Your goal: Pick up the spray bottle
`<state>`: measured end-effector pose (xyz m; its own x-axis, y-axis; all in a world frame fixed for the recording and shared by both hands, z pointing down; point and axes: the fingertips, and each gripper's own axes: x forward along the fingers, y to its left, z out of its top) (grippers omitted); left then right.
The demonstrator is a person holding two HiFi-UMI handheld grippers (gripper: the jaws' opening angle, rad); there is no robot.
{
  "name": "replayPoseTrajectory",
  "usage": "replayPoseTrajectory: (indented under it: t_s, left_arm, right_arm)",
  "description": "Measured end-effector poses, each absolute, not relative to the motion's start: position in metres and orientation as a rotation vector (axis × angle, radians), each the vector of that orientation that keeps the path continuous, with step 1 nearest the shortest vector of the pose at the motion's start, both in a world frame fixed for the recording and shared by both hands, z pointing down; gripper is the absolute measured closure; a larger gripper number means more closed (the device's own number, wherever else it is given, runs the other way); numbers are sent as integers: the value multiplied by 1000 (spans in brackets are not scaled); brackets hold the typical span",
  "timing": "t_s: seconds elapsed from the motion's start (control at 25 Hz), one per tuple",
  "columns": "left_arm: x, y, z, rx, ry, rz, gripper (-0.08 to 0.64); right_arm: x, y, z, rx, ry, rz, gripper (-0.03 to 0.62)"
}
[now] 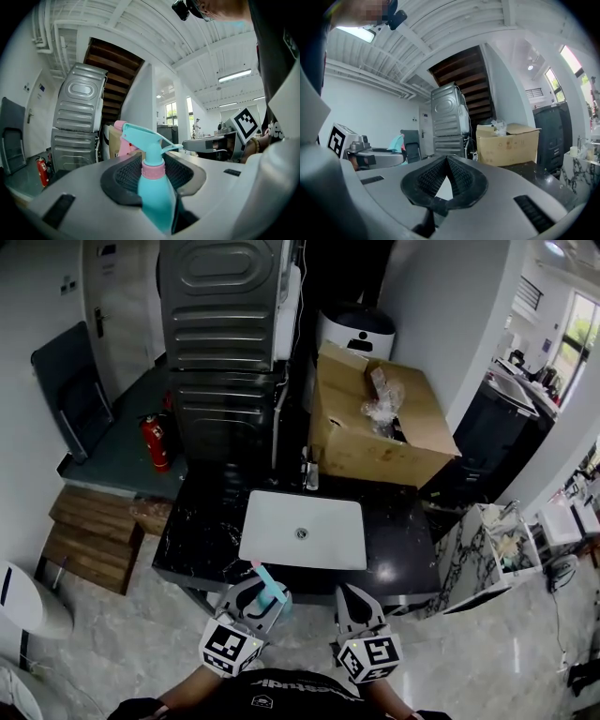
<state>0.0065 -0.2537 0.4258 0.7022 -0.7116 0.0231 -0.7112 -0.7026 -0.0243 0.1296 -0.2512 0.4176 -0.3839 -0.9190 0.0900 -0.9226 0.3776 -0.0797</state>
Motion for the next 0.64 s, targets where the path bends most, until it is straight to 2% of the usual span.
replayPoseTrajectory:
  t_s: [0.64]
  left_arm:
    - [13,-256,431,-2909,1178,-54,403]
  right_arm:
    - [131,-252,419,1718,-2587,183,555]
